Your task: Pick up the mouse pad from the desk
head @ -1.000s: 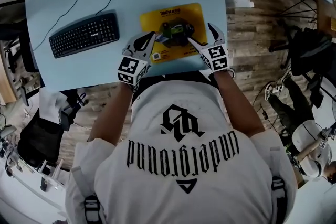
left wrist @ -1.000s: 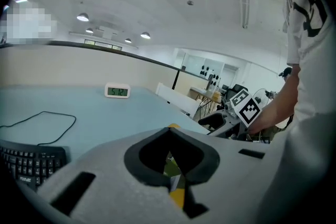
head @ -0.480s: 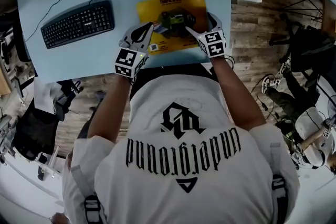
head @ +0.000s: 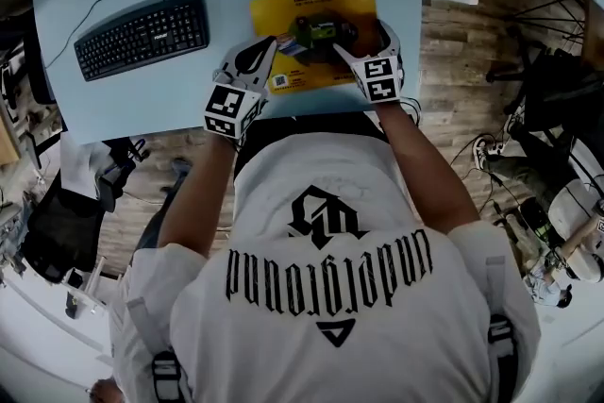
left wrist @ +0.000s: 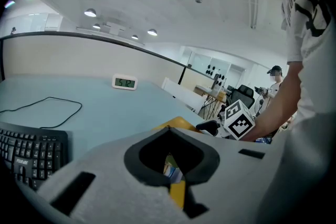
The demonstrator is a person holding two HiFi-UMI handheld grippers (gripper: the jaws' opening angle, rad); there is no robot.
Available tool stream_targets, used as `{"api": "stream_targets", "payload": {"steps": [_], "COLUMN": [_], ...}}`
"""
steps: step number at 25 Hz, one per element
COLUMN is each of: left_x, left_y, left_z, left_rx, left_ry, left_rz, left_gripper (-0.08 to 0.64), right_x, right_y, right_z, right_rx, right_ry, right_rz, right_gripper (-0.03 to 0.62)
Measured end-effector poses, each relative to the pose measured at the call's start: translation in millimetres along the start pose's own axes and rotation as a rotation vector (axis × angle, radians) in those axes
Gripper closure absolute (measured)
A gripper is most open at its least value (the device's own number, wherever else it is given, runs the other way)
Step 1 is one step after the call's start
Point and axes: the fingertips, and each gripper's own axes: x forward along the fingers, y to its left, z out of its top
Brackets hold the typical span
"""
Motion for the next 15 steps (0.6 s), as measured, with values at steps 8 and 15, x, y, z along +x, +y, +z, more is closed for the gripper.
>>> {"api": "stream_targets", "payload": {"steps": [8, 15], "left_x": [-9.6, -18.2], "left_y": [-4.5, -7.8], "left_z": [2.7, 8.4], "left_rx": [0.009, 0.005], "left_ry": [-0.006, -0.01], "left_rz": [-0.002, -0.006], "left_gripper": [0.552, 0.552], "right_x": [0.2, -3.5], "right_y": [9.4, 30.8], "right_z": [-4.6, -0.1], "right_rx": [-0.005, 0.011], "right_ry": [0.016, 0.052], "right_rz": [0.0, 0.079], "right_gripper": [0.237, 0.452]}}
